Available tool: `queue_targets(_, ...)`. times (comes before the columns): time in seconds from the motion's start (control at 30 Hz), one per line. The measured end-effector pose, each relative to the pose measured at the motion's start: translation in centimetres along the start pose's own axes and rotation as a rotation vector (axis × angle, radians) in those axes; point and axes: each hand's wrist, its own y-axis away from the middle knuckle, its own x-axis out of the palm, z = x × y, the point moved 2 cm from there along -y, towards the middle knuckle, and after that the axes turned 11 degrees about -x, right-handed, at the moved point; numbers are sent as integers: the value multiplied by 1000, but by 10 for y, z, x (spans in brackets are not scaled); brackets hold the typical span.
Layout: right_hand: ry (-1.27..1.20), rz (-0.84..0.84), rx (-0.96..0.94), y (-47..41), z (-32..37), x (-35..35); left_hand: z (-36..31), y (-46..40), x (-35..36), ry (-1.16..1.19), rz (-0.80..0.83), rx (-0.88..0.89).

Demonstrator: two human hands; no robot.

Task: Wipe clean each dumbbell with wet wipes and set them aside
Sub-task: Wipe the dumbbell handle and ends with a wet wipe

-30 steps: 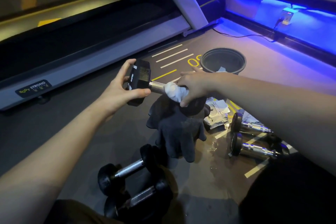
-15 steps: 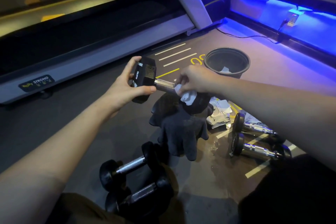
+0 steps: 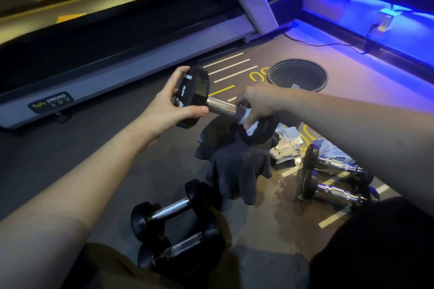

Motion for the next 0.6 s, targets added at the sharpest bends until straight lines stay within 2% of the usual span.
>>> queue_targets(0.1, 155, -133, -7, 5, 2, 10, 1, 1, 0, 20, 2, -11)
queue_targets(0.27, 324, -215, 18, 1, 11, 29, 0, 0, 1, 21, 7, 11)
queue_targets(0.5, 323, -384, 96, 6, 14, 29, -1, 0, -1, -4, -22, 23)
queue_targets(0.6, 351, -407, 102, 8, 20, 30, 1, 0, -3, -1, -15, 11)
